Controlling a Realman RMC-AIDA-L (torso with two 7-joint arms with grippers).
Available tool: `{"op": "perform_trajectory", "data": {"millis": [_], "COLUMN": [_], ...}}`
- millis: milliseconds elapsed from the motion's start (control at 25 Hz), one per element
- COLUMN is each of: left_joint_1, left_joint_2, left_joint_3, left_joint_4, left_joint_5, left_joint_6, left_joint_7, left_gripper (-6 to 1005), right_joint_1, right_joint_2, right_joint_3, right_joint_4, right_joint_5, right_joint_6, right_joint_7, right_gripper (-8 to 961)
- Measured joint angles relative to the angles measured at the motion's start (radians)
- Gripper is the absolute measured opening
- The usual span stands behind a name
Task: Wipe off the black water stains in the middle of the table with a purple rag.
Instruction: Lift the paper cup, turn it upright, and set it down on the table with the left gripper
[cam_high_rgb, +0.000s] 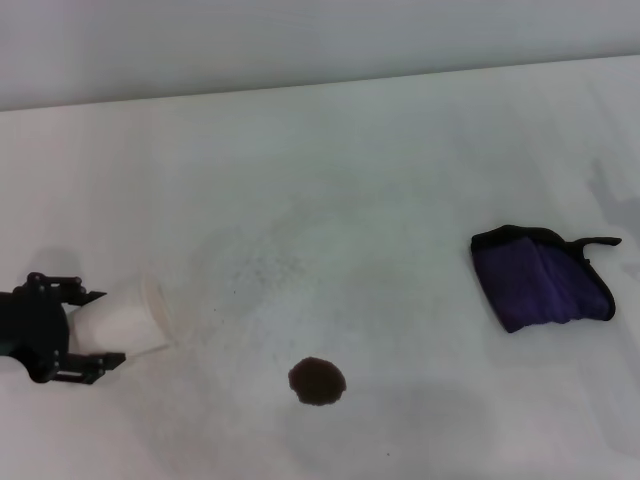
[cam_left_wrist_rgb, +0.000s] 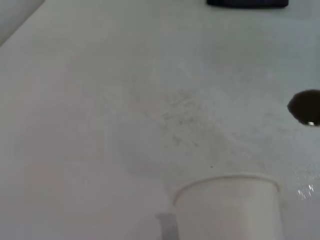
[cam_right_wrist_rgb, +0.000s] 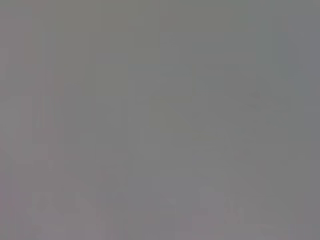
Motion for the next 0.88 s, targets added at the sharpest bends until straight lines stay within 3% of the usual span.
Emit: {"op": "perform_trajectory", "data": {"millis": [160, 480, 880], "left_joint_1": [0.0, 0.039, -0.02], "left_joint_2": [-0.002, -0.006, -0.008], "left_joint_3": [-0.002, 0.0, 0.0], "left_joint_4": [0.011, 0.016, -0.396], "left_joint_5": [-0.067, -0.403, -0.725], "left_joint_6": [-0.011, 0.012, 0.197], "left_joint_7": [-0.006, -0.019, 0.216], "left_gripper": [825, 708, 623], "right_joint_1": [0.0, 0.0, -0.011], "right_joint_2": [0.0, 0.0, -0.004], "right_joint_3": [0.0, -0.01, -0.037], "right_joint_4": [-0.001, -0.027, -0.121], "right_joint_5": [0.0, -0.008, -0.011], "right_joint_6": [0.005, 0.044, 0.036], "right_joint_7": [0.0, 0.0, 0.0], "right_gripper": [840, 840, 841]}}
